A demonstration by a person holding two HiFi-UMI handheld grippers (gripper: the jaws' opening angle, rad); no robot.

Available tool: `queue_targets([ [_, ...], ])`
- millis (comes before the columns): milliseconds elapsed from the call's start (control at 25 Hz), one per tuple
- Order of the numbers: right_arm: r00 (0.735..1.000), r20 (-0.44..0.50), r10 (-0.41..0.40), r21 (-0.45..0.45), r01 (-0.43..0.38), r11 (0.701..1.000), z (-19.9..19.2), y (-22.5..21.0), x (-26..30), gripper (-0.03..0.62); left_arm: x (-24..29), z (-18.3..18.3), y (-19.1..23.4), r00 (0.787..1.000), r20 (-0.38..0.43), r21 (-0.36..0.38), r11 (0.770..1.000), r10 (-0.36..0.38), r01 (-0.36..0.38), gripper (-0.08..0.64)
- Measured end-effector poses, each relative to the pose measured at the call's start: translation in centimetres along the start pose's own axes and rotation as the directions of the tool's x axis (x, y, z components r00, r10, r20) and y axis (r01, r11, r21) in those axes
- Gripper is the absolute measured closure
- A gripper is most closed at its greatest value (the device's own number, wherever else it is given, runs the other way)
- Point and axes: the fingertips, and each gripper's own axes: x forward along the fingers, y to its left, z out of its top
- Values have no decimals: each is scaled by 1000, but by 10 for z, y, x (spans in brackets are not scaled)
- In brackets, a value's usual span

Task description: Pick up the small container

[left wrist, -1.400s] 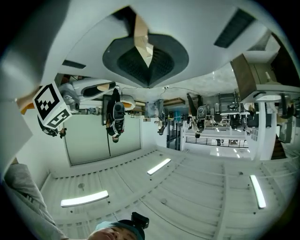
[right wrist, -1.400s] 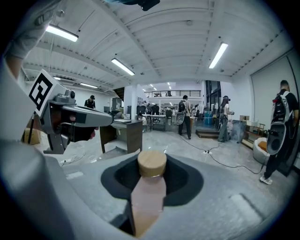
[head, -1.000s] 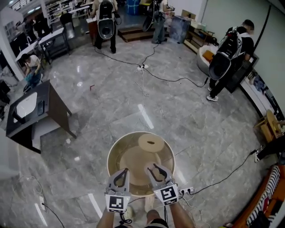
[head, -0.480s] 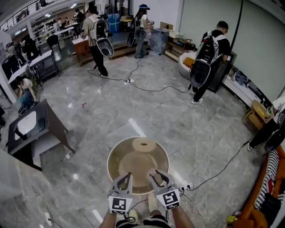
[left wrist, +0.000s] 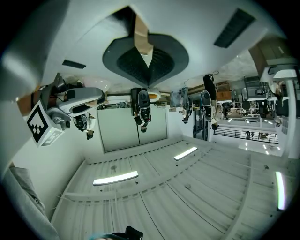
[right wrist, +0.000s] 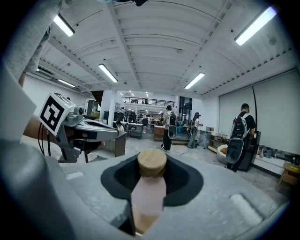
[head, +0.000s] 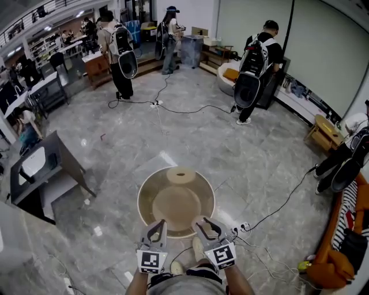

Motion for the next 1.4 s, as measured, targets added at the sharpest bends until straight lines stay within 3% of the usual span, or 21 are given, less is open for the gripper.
queue_targets([
  [360, 1000, -13, -15, -10, 15, 1000, -8, 19, -29, 469, -32, -9, -11, 1000, -11, -19, 1000, -1, 1, 543],
  [800, 1000, -11, -6, -11, 6, 1000, -5, 17, -26, 470, -28, -3, -11, 1000, -5, -41, 999, 13, -13, 545],
  [960, 1000, -5, -6, -14, 6, 1000, -4, 19, -24, 470, -29, -6, -8, 1000, 2, -12, 1000, 11, -11, 543],
  [1400, 1000, -5, -6, -21, 6, 1000, 4, 19, -17, 469, -27, -3, 0, 1000, 0, -14, 1000, 14, -14, 544],
])
